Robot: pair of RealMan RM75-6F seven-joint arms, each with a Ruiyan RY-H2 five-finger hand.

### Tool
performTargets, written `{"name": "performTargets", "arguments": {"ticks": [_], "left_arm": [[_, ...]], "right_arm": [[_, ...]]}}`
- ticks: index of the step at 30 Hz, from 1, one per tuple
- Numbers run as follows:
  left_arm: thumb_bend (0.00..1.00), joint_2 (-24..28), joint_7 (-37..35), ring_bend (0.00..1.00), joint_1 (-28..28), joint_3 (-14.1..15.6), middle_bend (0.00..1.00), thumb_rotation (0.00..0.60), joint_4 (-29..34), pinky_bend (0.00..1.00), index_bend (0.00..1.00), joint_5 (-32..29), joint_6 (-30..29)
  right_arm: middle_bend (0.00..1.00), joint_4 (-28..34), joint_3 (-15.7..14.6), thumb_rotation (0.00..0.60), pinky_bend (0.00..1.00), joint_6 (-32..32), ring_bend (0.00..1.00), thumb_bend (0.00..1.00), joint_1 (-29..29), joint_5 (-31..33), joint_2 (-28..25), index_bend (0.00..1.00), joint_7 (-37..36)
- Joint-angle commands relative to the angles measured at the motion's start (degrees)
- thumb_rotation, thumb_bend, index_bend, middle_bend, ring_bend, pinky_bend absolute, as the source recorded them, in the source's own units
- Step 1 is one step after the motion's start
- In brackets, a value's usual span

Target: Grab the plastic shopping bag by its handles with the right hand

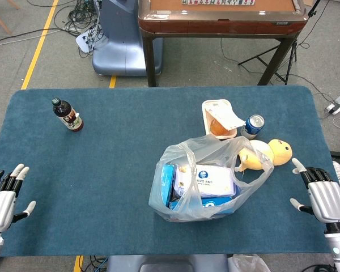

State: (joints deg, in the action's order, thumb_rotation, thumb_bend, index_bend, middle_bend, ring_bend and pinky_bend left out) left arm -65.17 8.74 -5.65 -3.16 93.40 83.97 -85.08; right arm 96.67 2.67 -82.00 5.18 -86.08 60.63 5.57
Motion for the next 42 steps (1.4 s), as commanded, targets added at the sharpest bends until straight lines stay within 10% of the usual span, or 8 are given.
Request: {"name": "performTargets", "arguments": {"ticks": [1, 17, 28, 42], "left_arm": [[0.23, 0.0, 0.0, 0.11, 0.0, 0.0, 0.07, 0.600, 0.2, 0.00, 0.07, 0.1, -0.1], [0.23, 0.5, 0.6, 0.11, 0.5, -0.2, 0.07, 0.600, 1.6, 0.00, 0.07, 0.0, -1.1], [0.23, 1.2, 1.0, 0.11, 1.0, 0.1, 0.07, 0.600, 2.6, 0.00, 0.07, 0.2, -1.7], [0.23, 1.7, 1.6, 0.11, 1.5, 0.2, 0.07, 0.600, 3.4, 0.00, 0.07, -0.1, -1.9]], "right_arm": [[0.26, -0.3, -0.1, 0.600, 0.23, -0.4, 0.21, 0.00, -0.1, -0.6, 0.0, 0.10, -0.7], [0.22, 3.2, -0.5, 0.600, 0.23, -3.5, 0.17, 0.00, 1.5, -9.8, -6.4, 0.07, -9.0], [0.04, 7.8, -2.7, 0.600, 0.11, 4.4, 0.03, 0.00, 9.5, -18.7, -14.6, 0.00, -24.0], [0.04, 4.9, -3.7, 0.600, 0.11, 1.9, 0.02, 0.00, 17.2, -26.3, -16.6, 0.00, -49.6]]}}
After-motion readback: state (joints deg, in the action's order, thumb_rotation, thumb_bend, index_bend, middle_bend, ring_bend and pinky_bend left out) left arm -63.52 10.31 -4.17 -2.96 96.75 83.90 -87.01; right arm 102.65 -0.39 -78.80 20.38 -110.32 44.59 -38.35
